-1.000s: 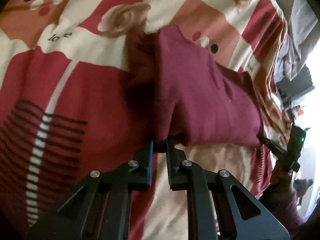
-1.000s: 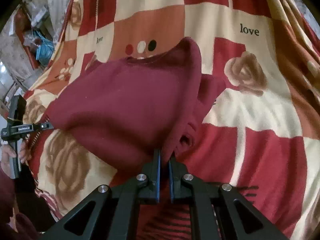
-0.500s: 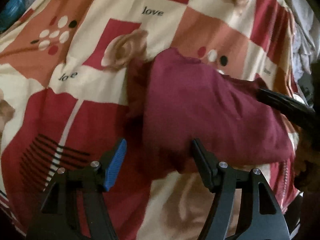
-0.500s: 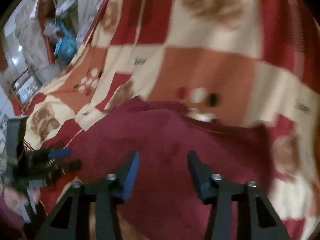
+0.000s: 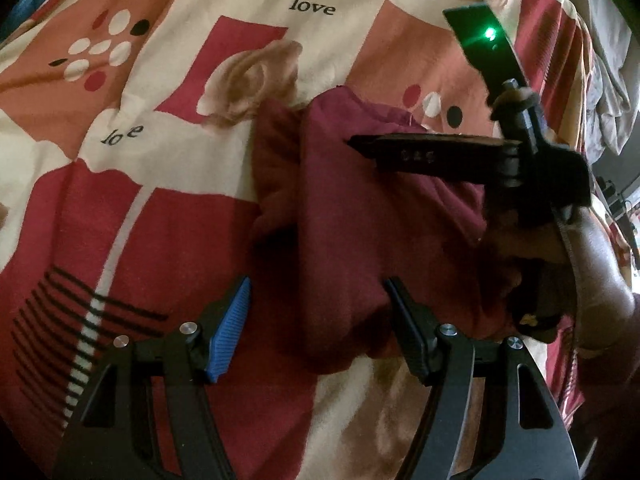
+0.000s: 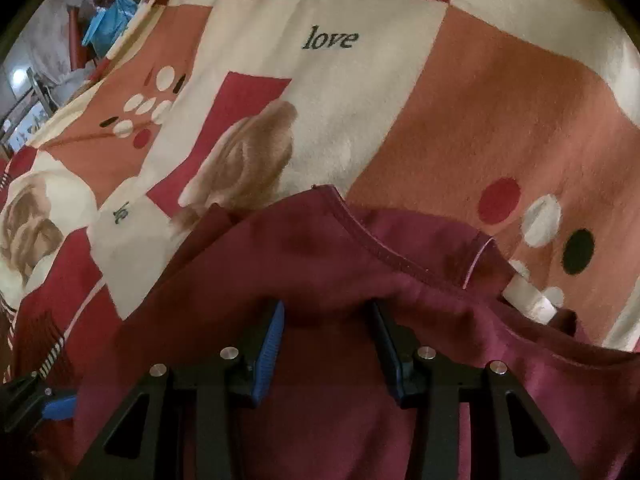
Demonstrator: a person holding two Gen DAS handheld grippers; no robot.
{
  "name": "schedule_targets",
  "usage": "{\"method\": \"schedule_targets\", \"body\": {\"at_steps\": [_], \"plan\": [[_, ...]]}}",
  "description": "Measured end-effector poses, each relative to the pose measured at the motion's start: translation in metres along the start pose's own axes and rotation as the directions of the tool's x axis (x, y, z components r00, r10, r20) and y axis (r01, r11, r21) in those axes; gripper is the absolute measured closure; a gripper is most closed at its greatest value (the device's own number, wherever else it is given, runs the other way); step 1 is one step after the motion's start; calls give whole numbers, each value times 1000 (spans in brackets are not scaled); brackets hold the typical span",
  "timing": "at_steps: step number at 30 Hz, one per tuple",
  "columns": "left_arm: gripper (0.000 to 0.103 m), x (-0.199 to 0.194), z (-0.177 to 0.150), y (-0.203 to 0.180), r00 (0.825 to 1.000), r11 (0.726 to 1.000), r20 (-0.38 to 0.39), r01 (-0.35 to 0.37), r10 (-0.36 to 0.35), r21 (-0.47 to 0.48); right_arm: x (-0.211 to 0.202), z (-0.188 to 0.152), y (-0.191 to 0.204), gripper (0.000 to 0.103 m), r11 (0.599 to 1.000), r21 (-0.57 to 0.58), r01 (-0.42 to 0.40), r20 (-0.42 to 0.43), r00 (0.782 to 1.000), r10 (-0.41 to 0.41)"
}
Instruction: Fold small clothes
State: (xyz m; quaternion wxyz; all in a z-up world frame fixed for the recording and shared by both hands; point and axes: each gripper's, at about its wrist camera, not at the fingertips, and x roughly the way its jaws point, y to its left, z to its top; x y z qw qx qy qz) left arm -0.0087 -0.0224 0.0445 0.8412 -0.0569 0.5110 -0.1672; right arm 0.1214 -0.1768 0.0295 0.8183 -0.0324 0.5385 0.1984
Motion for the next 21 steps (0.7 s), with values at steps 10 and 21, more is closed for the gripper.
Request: {"method": "schedule_targets", "body": {"at_steps": [10, 21], "plan": [[34, 0, -2, 4, 1000, 1000, 1, 21, -21, -6, -27, -5, 14, 60, 993, -71, 96, -12, 995, -97], [33, -1, -3, 5, 1000, 1000, 0, 30, -30, -9, -26, -4, 17, 60, 987, -104, 121, -20, 992, -124]]}}
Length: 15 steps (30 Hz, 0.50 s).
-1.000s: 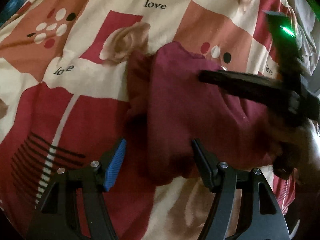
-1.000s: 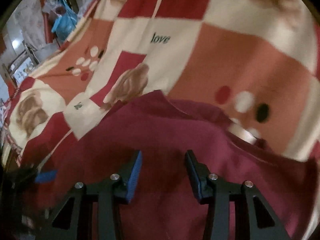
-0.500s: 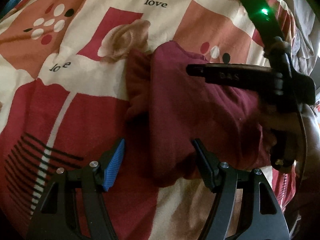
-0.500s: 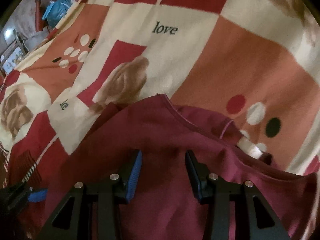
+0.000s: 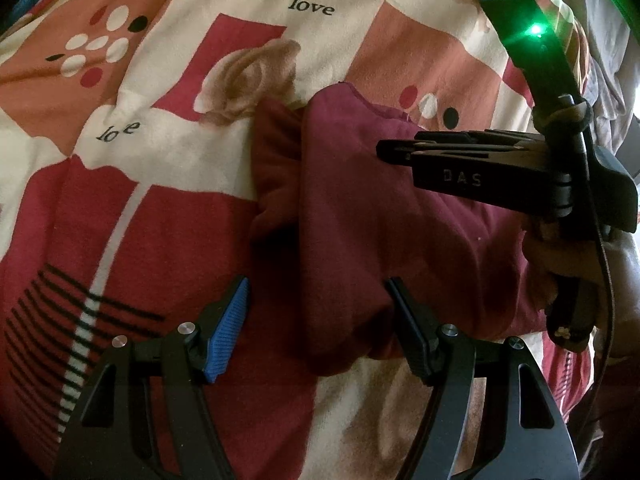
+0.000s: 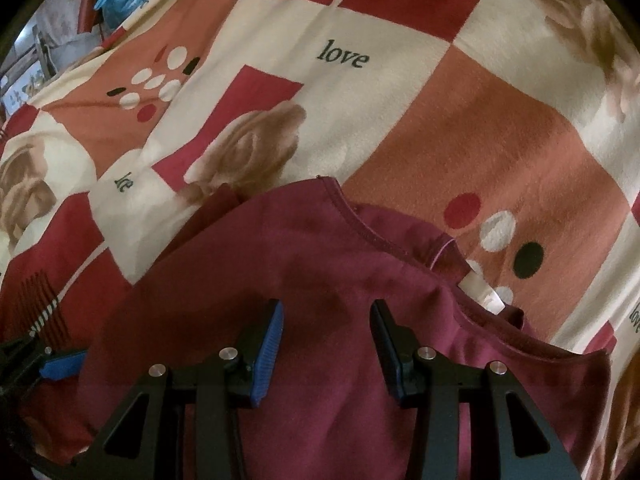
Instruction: Fold small clothes
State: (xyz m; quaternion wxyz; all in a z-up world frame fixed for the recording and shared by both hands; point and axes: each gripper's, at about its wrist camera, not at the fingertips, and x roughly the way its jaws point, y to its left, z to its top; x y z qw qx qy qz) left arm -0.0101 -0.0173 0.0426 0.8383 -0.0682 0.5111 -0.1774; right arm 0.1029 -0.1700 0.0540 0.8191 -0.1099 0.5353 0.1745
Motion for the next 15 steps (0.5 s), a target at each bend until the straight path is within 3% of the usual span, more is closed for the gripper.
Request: {"method": "schedule_targets", "body": {"at_steps": [15], "plan": [[33, 1, 2, -1, 1000, 1000, -1, 3, -3, -6, 9, 3, 4, 60, 1000, -4, -5, -5, 1000, 5]]}}
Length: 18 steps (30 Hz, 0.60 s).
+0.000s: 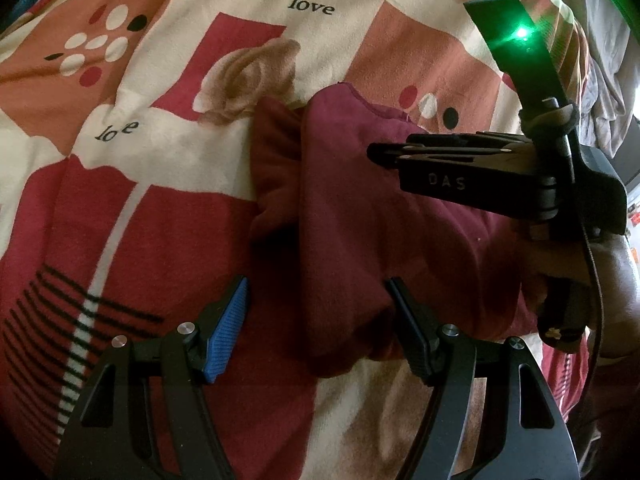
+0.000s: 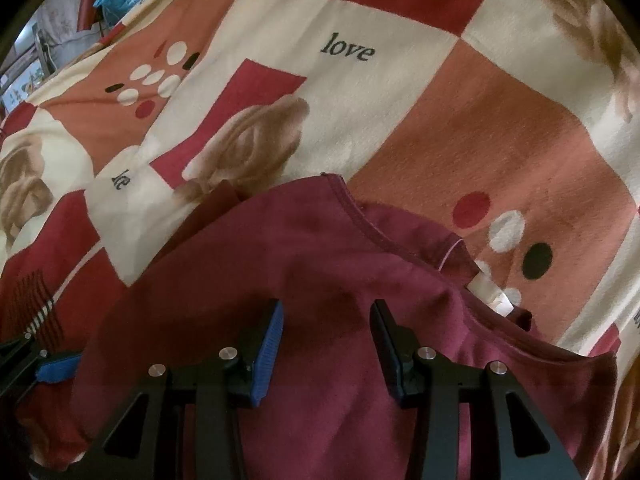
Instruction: Fold small clothes
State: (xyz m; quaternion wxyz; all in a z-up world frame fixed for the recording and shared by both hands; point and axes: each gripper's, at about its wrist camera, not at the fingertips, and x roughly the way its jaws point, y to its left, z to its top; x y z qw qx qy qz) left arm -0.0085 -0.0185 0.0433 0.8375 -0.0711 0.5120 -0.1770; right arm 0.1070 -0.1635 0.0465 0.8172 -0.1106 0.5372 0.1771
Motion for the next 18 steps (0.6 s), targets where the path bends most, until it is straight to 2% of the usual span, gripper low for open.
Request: {"method": "schedule_targets", "body": {"at_steps": [6, 8, 11, 13, 15, 17, 18], "plan": [[32, 0, 1, 0, 1000, 1000, 1, 3, -3, -3, 7, 1, 0, 59, 1000, 4, -3, -2, 1000, 3], [31, 0, 2, 2, 1000, 999, 3, 25, -25, -24, 13, 3, -1, 58, 1000, 9, -9, -13, 1000, 9], [30, 1, 4, 9, 997, 994, 16, 72, -71, -88, 14, 11, -14, 58, 994, 88, -63, -46, 997, 68], [30, 1, 6, 12, 994, 986, 31, 109, -106, -130, 7, 16, -21, 57, 981, 148, -123, -29, 991, 129], [30, 1, 7, 15, 986, 972, 51, 163, -157, -167, -2, 23, -23, 57, 956, 185, -225, -9, 973, 231], [30, 2, 6, 18, 976, 953, 63, 216, -208, -210, -4, 33, -13, 53, 942, 176, -286, -27, 955, 295], [30, 3, 6, 16, 974, 951, 65, 224, -215, -215, -3, 36, -6, 45, 942, 162, -292, -40, 952, 302]]}}
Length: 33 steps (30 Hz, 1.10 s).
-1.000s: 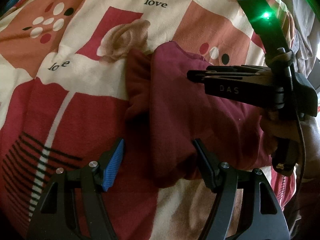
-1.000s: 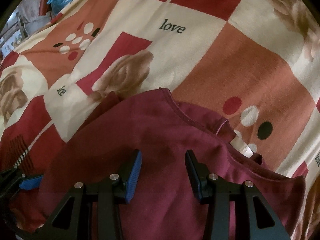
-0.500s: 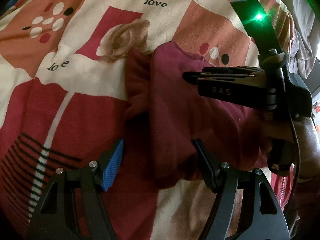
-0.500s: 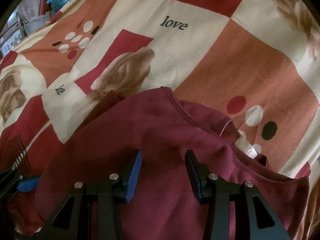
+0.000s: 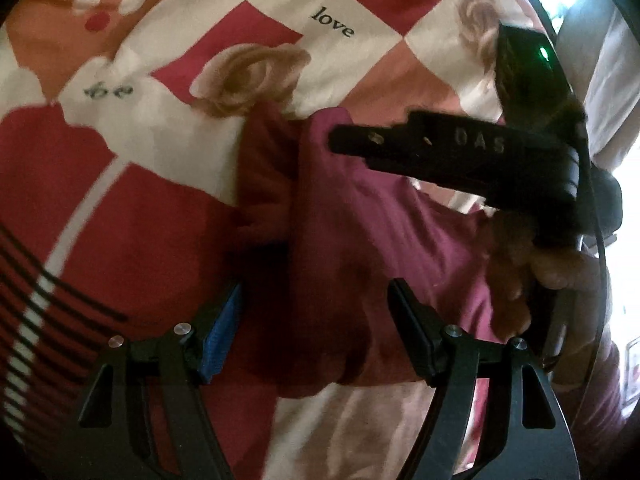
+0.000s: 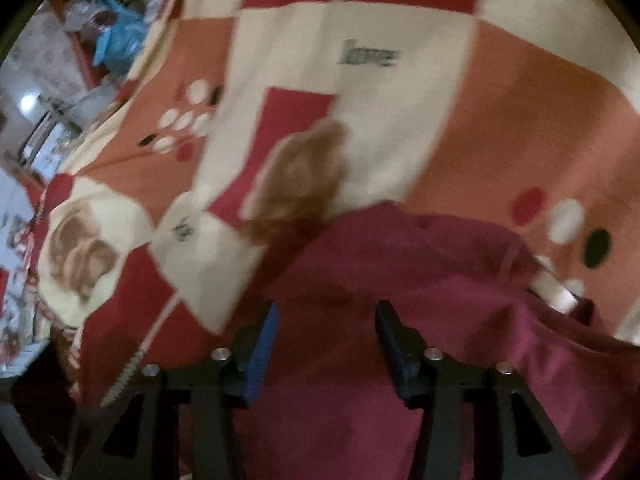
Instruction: Fold small clothes
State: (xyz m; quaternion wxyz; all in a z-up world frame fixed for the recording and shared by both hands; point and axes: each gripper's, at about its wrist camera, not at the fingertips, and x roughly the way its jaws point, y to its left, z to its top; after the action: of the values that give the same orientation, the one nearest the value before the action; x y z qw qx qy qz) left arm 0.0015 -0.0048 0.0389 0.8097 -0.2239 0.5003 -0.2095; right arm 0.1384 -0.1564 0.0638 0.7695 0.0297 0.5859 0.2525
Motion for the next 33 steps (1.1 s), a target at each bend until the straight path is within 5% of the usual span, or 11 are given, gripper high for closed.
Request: {"method": "schedule_targets", "body": {"at_steps": [1, 8, 11, 13, 16, 18, 20, 23, 27, 33], "plan": [[30, -1, 0, -1, 1000, 1000, 1, -8, 8, 13, 5, 3, 7, 34, 1000, -20, 2, -23, 1000, -3], [31, 2, -2, -8, 999, 998, -5, -41, 41, 44, 62, 12, 54, 30, 974, -187, 126, -120, 981, -150], [31, 1, 0, -5, 1000, 1000, -1, -26, 26, 14, 63, 10, 48, 47, 974, -159, 162, -69, 982, -175], [30, 1, 0, -7, 1000, 1000, 4, -28, 28, 13, 51, 8, 37, 72, 984, -129, 119, -43, 991, -125], [31, 6, 1, -14, 998, 998, 29, -50, 49, 47, 24, -4, 19, 85, 996, -91, 22, 13, 1000, -21], [38, 5, 3, -20, 999, 997, 48, -22, 19, 68, 9, -11, 14, 87, 997, -75, -14, 51, 999, 17], [70, 2, 6, -25, 998, 997, 57, 14, -18, 81, -5, -18, 9, 88, 997, -58, -44, 86, 995, 49], [83, -11, 5, -43, 997, 990, 71, 22, -33, 142, -36, -22, -4, 88, 995, -20, -101, 155, 983, 103], [86, -24, 14, -90, 994, 966, 65, 67, -86, 249, -102, -35, -30, 89, 991, 5, -136, 266, 955, 130], [86, -5, 5, -200, 987, 881, -8, 148, -161, 450, -182, -72, -84, 89, 990, 95, -107, 393, 918, 62]]}}
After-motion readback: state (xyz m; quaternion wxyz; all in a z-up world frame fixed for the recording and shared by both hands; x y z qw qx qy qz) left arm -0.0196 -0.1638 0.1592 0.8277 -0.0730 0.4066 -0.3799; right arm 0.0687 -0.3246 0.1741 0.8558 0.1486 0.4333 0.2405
